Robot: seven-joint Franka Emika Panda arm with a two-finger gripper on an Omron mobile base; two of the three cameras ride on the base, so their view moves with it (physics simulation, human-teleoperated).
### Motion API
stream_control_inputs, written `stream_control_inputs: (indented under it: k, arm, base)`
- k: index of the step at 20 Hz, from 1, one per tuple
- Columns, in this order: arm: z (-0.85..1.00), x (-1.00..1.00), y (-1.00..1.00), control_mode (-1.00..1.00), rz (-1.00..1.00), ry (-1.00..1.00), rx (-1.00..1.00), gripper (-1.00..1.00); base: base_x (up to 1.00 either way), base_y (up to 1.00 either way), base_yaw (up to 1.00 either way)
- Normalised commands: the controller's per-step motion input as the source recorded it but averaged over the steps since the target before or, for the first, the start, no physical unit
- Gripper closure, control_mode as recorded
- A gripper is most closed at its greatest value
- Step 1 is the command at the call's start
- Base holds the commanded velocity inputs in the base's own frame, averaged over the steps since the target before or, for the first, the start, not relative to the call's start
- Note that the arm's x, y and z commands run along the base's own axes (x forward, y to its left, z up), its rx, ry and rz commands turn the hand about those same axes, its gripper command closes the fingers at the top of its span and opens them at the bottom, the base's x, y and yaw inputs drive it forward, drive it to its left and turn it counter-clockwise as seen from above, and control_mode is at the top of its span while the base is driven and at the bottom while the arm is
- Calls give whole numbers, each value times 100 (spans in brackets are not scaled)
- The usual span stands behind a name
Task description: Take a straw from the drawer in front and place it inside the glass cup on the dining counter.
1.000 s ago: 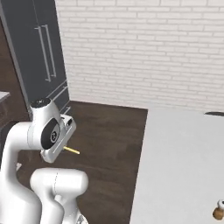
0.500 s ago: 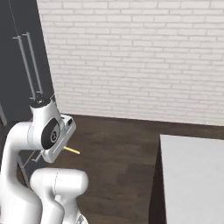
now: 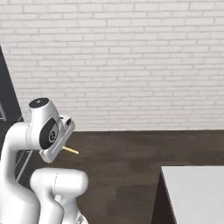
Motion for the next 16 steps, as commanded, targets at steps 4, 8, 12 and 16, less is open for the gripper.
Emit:
stream_control_inputs:
  k: [4, 8, 12, 16]
  arm:
    - [0, 0, 0, 100, 0, 0, 0, 100]
    - [0, 0, 0, 100, 0, 0, 0, 100]
    - [0, 0, 0, 100, 0, 0, 0, 100]
    - [0, 0, 0, 100, 0, 0, 0, 100]
  base:
    - [100, 0, -42]
    - [100, 0, -48]
    - [100, 0, -51]
    - [100, 1, -58]
